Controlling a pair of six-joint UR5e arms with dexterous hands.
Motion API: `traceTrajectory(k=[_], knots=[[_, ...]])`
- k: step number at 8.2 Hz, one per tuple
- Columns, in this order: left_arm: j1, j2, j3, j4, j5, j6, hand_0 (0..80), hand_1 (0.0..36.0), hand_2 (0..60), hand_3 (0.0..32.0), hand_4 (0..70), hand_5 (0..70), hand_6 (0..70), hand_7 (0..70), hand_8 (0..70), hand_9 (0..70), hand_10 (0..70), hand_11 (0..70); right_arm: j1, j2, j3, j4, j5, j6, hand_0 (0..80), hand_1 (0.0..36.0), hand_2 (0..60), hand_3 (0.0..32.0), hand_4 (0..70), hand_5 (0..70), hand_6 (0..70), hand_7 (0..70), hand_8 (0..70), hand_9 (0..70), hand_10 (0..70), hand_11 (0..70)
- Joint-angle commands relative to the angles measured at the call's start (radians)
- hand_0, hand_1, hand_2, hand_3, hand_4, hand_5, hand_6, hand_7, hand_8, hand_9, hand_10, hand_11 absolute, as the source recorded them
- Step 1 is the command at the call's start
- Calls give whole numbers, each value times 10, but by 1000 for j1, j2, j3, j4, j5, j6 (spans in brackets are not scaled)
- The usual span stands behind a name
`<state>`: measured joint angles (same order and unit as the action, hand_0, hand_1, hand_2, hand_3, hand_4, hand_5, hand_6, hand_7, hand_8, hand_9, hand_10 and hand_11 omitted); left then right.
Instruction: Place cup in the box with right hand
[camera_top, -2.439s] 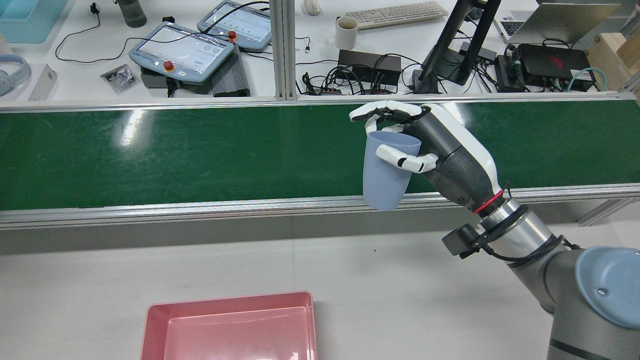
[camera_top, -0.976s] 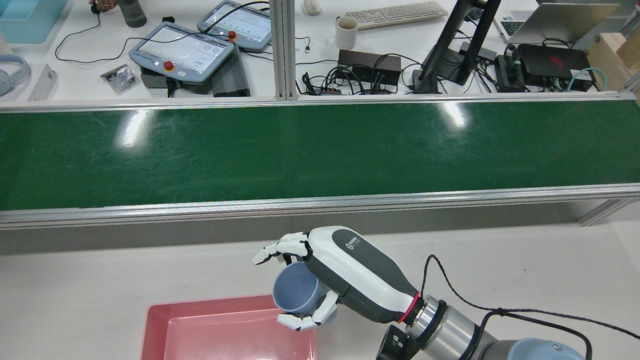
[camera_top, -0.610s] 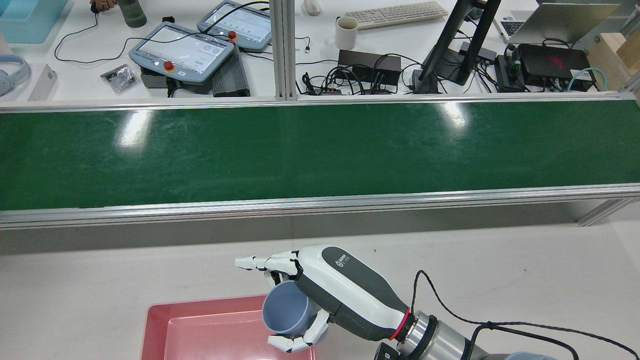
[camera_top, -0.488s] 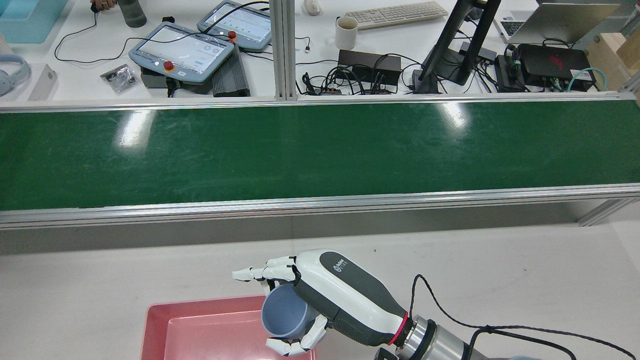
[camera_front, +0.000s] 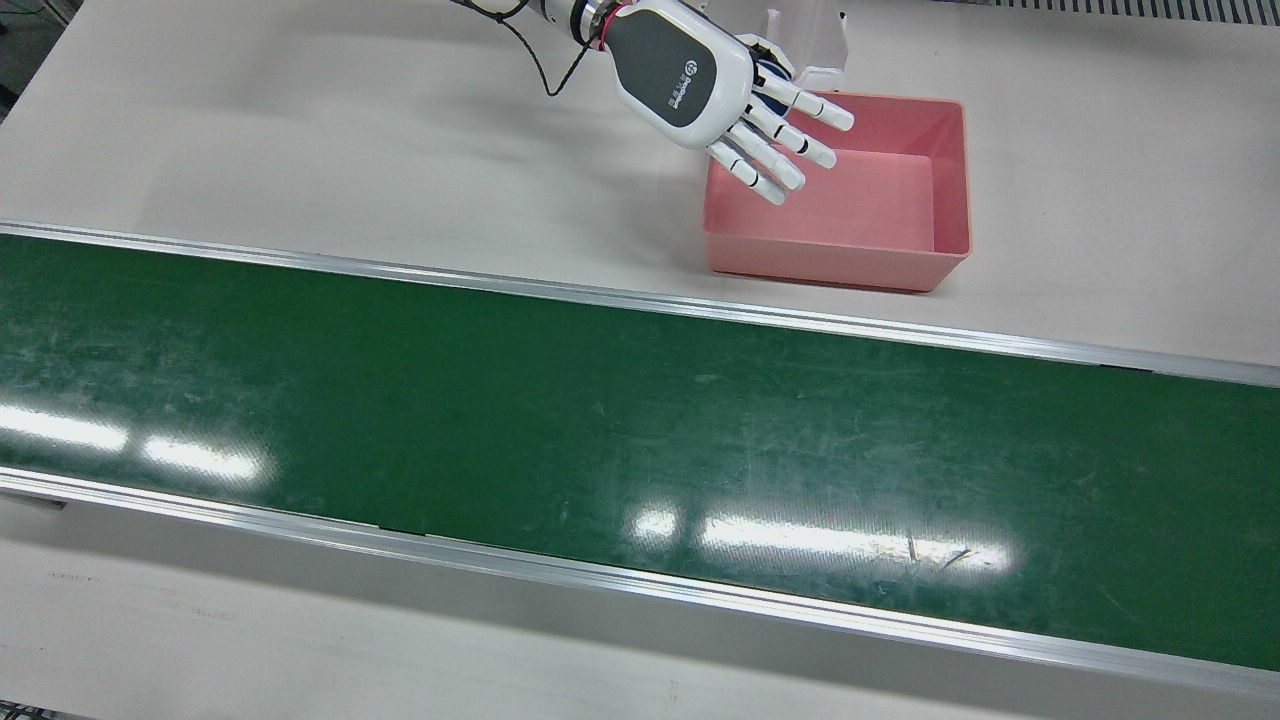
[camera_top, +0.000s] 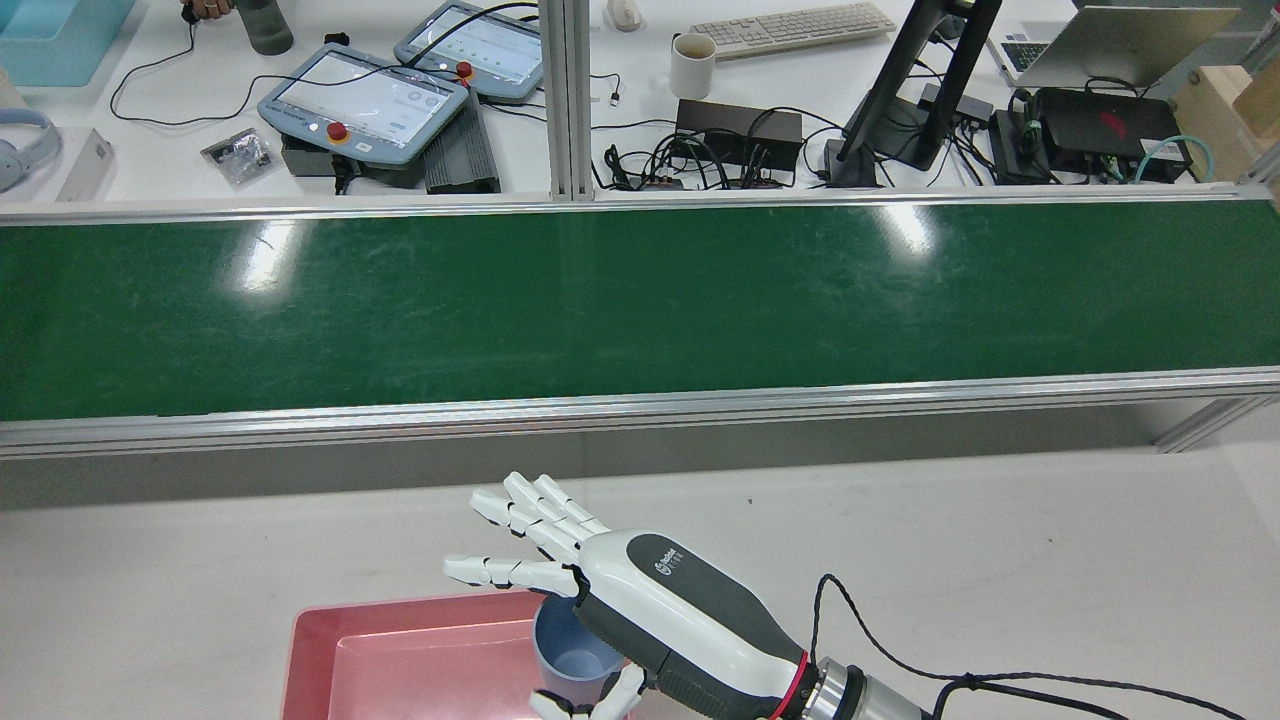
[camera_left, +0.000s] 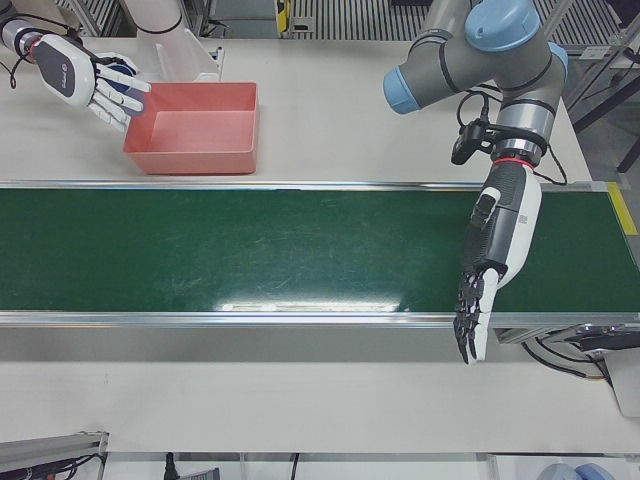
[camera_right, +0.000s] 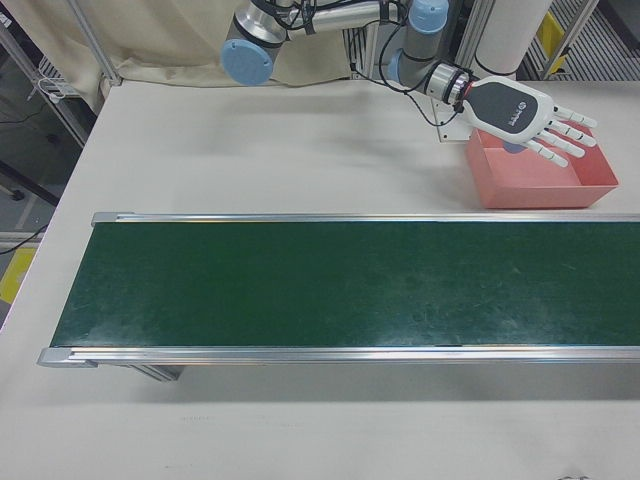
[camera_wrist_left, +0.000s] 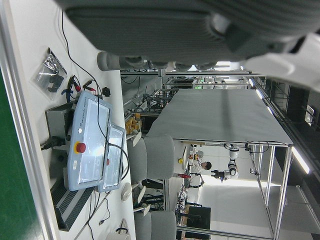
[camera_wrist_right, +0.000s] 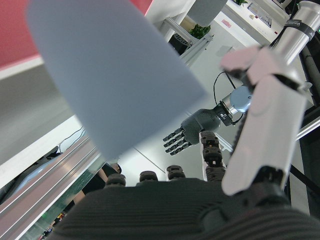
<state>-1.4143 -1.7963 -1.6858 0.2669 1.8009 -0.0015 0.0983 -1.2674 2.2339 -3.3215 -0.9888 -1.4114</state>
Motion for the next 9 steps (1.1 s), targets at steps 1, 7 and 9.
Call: traceTrajectory(k=[1, 7, 9], knots=[[0, 0, 0, 0, 1, 0, 0, 0, 0, 0, 0, 0, 0, 0, 0, 0, 0, 0, -3, 0, 7, 0, 1, 2, 545, 154, 0, 140, 0, 58, 0, 0, 0, 0, 6, 35], [0, 0, -3, 0, 1, 0, 0, 0, 0, 0, 0, 0, 0, 0, 0, 0, 0, 0, 407, -85, 283, -32, 15, 124, 517, 161, 114, 0, 0, 137, 311, 700, 522, 700, 281, 422], [0, 0, -2, 0, 0, 0, 0, 0, 0, 0, 0, 0, 0, 0, 0, 0, 0, 0, 652, -170, 215, -140, 7, 366, 521, 139, 166, 0, 288, 153, 421, 700, 700, 700, 438, 621]])
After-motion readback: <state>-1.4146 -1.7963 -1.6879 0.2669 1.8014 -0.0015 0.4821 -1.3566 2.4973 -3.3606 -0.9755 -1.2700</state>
